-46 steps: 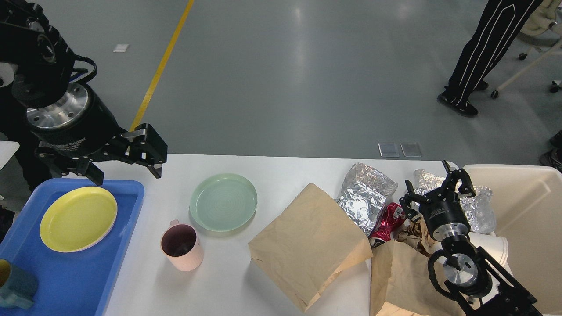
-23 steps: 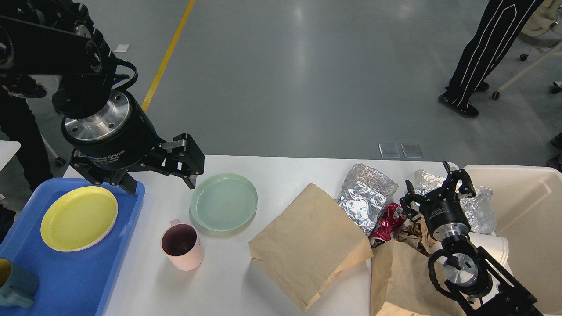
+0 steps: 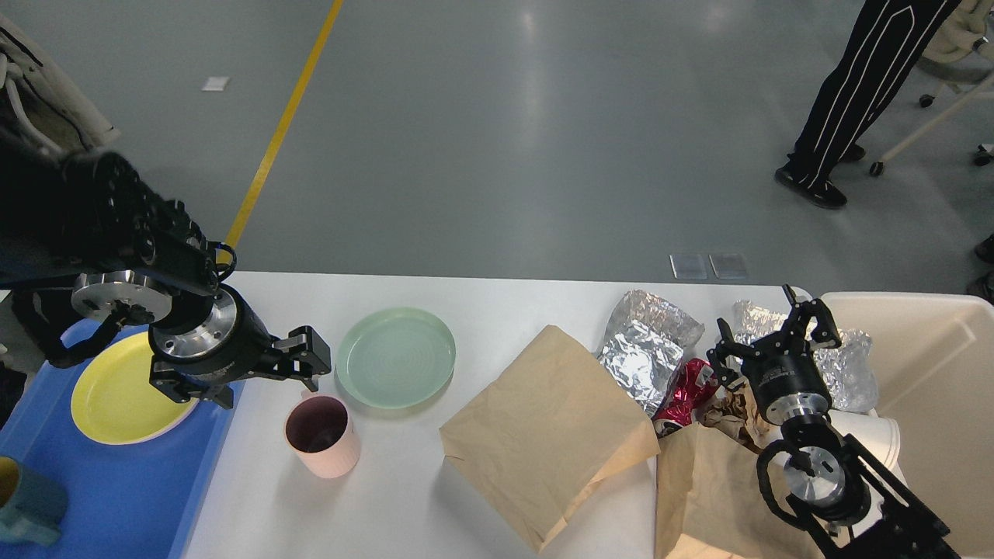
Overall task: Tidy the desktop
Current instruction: 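Lower the left gripper onto the pink mug and grasp it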
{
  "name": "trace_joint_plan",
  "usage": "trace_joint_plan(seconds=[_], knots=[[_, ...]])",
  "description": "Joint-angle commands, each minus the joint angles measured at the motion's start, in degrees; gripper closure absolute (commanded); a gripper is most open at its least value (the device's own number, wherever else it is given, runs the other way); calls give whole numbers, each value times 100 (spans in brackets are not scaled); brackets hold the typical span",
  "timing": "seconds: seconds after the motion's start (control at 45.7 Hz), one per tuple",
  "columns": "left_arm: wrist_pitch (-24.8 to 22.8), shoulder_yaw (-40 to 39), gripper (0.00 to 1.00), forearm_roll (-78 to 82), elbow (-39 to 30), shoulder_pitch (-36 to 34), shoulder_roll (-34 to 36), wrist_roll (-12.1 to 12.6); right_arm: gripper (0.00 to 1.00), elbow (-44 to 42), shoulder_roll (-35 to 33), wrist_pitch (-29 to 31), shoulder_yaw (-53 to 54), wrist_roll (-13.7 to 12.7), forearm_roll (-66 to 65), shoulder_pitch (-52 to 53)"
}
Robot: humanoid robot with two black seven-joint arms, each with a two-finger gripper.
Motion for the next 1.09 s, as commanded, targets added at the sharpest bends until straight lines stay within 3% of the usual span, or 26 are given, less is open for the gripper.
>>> trace_joint_plan(seconds=[0.0, 0.416, 0.832, 1.073], knots=[[232, -106, 6, 10, 474, 893, 173, 3, 0, 0, 1, 0, 0, -3, -1, 0], [250, -536, 8, -51, 1810, 2502, 498, 3, 0, 0, 1, 0, 0, -3, -1, 0], [557, -914, 12, -60, 2444, 3197, 375, 3, 0, 0, 9, 0, 0, -3, -1, 0], [707, -932, 21, -51, 2540, 3311, 366, 3, 0, 0, 9, 0, 0, -3, -1, 0]])
